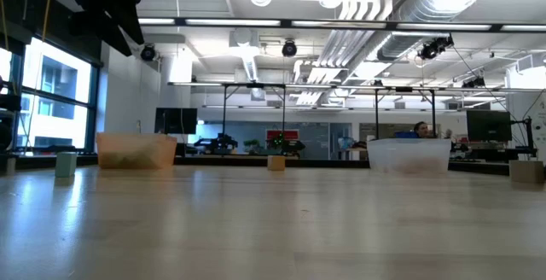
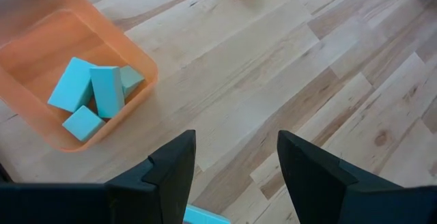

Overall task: Sort & place blocks by color
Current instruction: Put the brown block into the light green bin, then put the blue block into the orange bin, then put the orange block into the transparent bin

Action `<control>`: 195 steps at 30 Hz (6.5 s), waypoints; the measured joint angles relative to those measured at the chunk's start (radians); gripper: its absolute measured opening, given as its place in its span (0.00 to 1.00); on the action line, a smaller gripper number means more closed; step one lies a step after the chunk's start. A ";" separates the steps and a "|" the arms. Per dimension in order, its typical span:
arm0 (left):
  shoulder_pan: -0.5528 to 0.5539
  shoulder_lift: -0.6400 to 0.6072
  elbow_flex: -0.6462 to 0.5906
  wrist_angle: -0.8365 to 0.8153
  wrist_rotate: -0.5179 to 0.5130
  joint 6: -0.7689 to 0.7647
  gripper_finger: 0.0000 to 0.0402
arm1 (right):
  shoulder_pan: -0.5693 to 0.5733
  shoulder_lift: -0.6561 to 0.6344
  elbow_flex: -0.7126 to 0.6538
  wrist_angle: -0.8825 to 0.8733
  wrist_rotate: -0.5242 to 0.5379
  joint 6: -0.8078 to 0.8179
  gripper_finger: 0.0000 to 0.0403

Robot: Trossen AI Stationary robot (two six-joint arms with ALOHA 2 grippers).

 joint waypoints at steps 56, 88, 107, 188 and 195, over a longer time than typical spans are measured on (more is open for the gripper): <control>-0.053 0.100 -0.001 -0.287 0.094 -0.646 0.56 | -0.704 -0.630 0.000 -0.067 0.742 -1.192 0.56; -0.361 0.434 -0.166 -0.058 0.040 -1.229 0.55 | -1.140 -0.671 0.000 0.017 0.709 -1.913 0.56; -0.331 0.433 -0.402 0.212 0.042 -1.353 0.55 | -1.229 -0.671 0.000 0.041 0.629 -1.976 0.56; 0.605 0.334 -0.263 0.542 -0.020 0.281 0.18 | -1.432 -0.233 0.000 0.678 -0.070 -1.999 0.56; 0.605 0.336 -0.243 0.542 -0.020 0.326 0.28 | -1.486 -0.161 0.000 0.742 -0.099 -2.046 0.57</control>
